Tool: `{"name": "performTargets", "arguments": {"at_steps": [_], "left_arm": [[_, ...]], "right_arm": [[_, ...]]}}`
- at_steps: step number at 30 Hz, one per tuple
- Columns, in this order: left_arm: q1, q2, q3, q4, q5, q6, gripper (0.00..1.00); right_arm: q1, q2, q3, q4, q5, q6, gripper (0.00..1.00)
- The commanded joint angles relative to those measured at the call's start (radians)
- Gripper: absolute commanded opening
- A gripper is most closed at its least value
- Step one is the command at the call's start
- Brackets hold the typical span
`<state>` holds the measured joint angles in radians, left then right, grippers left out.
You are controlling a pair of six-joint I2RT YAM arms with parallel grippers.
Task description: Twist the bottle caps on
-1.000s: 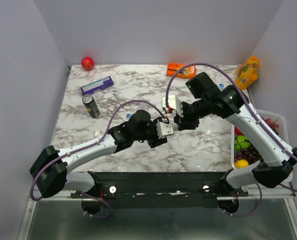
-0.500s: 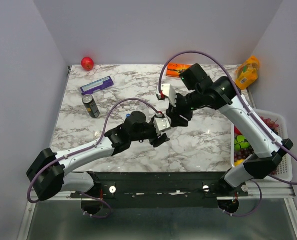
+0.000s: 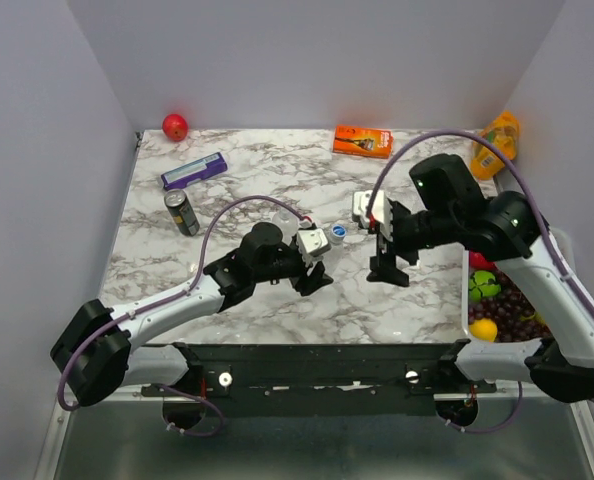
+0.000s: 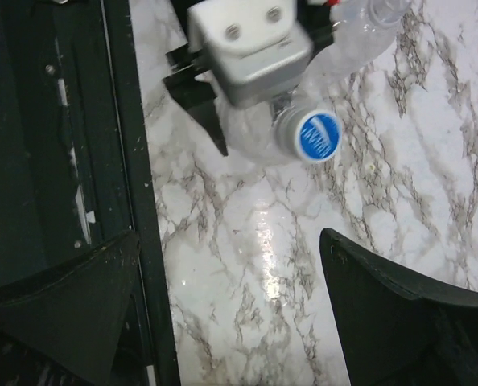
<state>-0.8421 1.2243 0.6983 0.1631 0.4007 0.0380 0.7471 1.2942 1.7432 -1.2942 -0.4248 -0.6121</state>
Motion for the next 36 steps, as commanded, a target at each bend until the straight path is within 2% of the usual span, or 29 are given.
{"name": "performTargets", "arguments": {"at_steps": [1, 6, 12, 23, 32, 36], "left_arm": [[0.015, -0.036, -0.005, 0.033, 0.081, -0.018, 0.0], [0.02, -0.026, 0.015, 0.012, 0.118, 0.01, 0.0], [0.02, -0.016, 0.035, 0.018, 0.133, 0.028, 0.0], [0.02, -0.012, 0.063, 0.003, 0.144, 0.043, 0.0], [0.103, -0.008, 0.072, 0.076, 0.158, -0.139, 0.0], [0.132, -0.022, 0.084, 0.082, 0.159, -0.158, 0.0]], "right_arm": [[0.006, -0.075, -0.106, 0.145, -0.06, -0.048, 1.0], [0.006, -0.006, -0.062, 0.208, -0.046, -0.058, 0.99], [0.006, 0.077, 0.015, 0.173, -0.115, -0.078, 0.99], [0.008, 0.119, -0.022, 0.104, -0.215, -0.107, 0.99], [0.008, 0.073, -0.091, 0.087, -0.128, -0.074, 0.98], [0.006, 0.042, -0.148, 0.046, -0.066, -0.06, 0.98]]}}
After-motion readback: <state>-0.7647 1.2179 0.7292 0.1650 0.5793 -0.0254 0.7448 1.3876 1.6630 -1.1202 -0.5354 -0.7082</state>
